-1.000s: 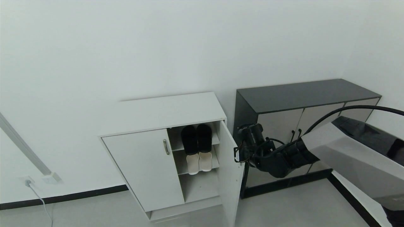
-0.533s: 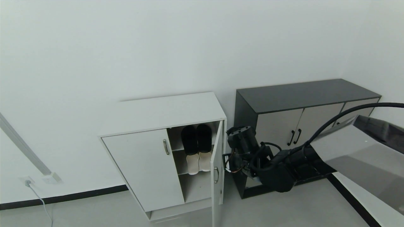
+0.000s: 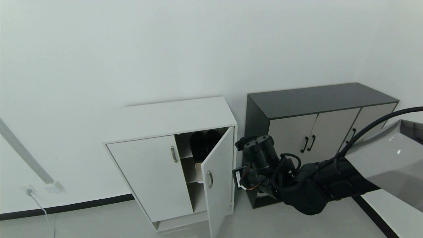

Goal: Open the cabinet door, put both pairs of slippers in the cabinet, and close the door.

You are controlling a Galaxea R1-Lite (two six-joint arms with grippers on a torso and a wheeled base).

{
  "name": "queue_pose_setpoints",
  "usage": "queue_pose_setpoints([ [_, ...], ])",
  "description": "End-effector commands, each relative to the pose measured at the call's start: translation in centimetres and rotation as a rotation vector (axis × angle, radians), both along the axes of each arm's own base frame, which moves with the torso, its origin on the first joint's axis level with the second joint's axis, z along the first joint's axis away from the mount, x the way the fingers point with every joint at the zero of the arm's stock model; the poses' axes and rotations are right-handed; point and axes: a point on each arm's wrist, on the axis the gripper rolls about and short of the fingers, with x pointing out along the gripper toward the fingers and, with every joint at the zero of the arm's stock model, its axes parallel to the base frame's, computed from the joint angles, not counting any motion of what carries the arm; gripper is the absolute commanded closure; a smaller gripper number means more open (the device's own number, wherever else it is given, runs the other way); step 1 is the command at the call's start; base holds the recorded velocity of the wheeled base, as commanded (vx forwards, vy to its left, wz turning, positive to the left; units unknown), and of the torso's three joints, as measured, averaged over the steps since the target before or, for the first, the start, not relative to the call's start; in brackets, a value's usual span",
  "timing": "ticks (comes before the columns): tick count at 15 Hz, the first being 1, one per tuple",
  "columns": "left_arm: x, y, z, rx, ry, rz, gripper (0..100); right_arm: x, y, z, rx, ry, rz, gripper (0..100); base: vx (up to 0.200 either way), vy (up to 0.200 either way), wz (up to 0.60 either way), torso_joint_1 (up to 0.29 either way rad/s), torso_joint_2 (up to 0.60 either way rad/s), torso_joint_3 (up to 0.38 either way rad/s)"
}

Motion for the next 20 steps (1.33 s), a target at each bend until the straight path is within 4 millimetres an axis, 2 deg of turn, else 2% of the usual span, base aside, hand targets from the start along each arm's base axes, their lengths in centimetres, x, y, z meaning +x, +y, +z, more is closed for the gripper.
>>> queue_pose_setpoints([
  [1,0.0,0.0,0.0,0.0,0.0,0.001,100,-0.5,0.0,0.2,0.001,0.001,0.012,100,0.0,0.0,0.6,-0.002,0.01,0.002],
  [6,0.0,0.0,0.0,0.0,0.0,0.001,100,-0.8,-0.2,0.0,0.008,0.025,0.047,100,0.0,0.0,0.6,0.004,0.01,0.002],
  [12,0.0,0.0,0.0,0.0,0.0,0.001,100,-0.8,-1.0,-0.7,0.003,0.014,0.031,100,0.0,0.0,0.0,0.0,0.0,0.0],
  [15,0.0,0.0,0.0,0.0,0.0,-0.002,100,-1.0,-2.7,-0.9,-0.001,0.007,-0.002,100,0.0,0.0,0.0,0.0,0.0,0.0],
  [18,0.0,0.0,0.0,0.001,0.0,-0.003,100,-2.6,-6.3,-1.3,-0.018,0.033,-0.048,100,0.2,0.0,0.0,-0.003,0.0,0.001],
  [20,0.0,0.0,0.0,0.001,0.0,-0.003,100,-3.5,-7.7,-2.0,-0.014,0.024,-0.06,100,0.2,0.0,0.0,0.005,0.0,0.007],
])
